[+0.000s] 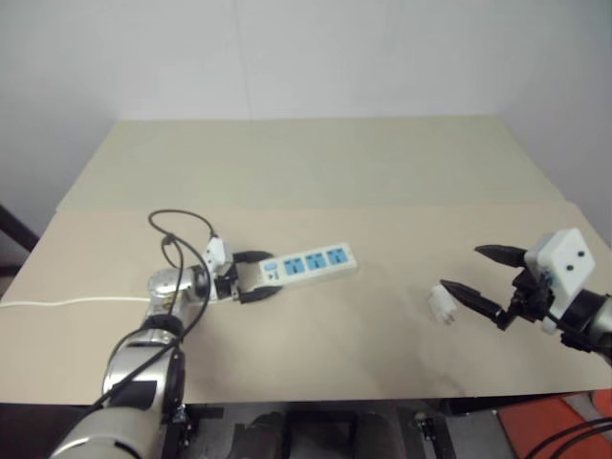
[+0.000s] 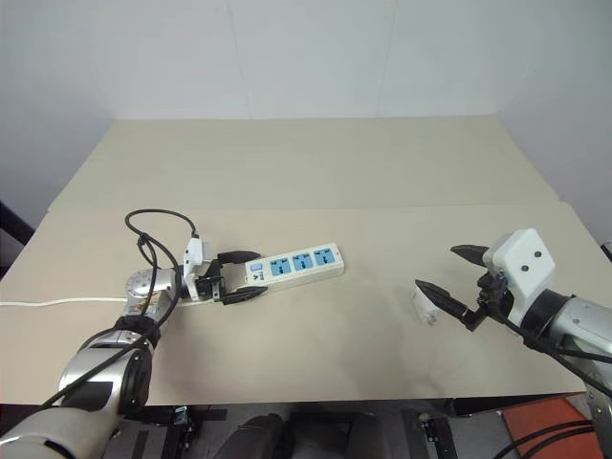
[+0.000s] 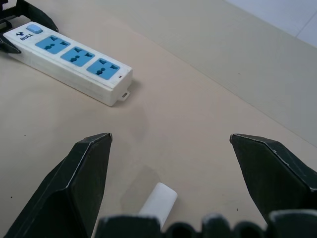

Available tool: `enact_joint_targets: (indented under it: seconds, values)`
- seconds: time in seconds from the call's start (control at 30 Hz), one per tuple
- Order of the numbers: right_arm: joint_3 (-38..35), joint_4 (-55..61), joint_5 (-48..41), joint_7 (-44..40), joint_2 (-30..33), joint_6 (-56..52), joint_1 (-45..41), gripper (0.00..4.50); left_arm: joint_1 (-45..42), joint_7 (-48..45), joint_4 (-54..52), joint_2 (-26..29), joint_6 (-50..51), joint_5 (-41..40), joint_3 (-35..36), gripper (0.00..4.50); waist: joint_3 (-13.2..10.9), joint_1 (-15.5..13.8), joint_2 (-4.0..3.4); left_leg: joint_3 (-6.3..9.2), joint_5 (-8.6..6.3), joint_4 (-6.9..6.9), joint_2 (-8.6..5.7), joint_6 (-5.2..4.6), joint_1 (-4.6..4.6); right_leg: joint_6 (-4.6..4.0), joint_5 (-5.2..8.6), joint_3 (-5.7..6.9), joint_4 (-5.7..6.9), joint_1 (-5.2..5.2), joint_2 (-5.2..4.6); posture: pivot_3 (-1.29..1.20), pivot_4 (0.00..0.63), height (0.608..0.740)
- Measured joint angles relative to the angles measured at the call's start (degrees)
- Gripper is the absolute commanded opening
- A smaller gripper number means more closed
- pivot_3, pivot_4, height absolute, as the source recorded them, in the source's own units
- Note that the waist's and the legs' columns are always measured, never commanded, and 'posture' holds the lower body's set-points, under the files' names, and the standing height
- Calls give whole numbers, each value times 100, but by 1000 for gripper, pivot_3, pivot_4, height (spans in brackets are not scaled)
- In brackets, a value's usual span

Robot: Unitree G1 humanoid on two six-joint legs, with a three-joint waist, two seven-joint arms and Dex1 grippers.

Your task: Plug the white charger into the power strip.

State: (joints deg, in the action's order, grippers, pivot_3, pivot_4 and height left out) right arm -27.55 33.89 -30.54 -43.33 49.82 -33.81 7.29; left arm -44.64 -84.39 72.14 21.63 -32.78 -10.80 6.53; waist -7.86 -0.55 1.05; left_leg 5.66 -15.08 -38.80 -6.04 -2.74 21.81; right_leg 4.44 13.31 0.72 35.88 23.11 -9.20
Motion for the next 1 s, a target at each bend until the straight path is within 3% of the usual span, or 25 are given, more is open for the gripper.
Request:
enact_joint_targets:
  seconds: [0.17, 0.63, 0.73, 0.83, 1.0]
  values:
    - [0, 0, 0, 9, 0, 0, -2, 4500, -2, 57, 44, -21, -49, 56, 59, 3296, 0, -3, 0, 0, 0, -1, 0, 0, -1, 0, 0, 0, 0, -1, 0, 0, 150, 740]
    - [1, -6, -92, 10, 51, -224, -57, 4500, -42, -323, 71, -70, 46, 122, 141, 3257, 0, -3, 0, 0, 0, -1, -1, 0, -1, 0, 0, 1, 0, -3, -1, 0, 150, 740]
    - [-11, -69, -473, 133, 400, -1075, -403, 4500, -57, -555, 70, -83, 53, 132, 139, 3257, 0, -2, 0, 0, 0, -4, 0, -1, 2, 0, 0, 1, -1, -3, -2, 0, 150, 740]
    - [-155, -496, -1118, 1044, 238, -2668, -1725, 4500, -120, -744, 58, -139, 42, 169, 64, 3257, -3, 21, 6, 2, 0, -4, 4, 0, 9, -5, -3, 0, -5, -1, -3, 0, 150, 740]
    - [-45, -833, -1514, 1747, 461, -4554, -2917, 4500, -184, -767, -83, -134, 46, 34, -315, 3257, 1, -11, -2, 11, 4, -4, 3, 5, 37, -6, -4, 2, 14, 20, -5, 0, 150, 740]
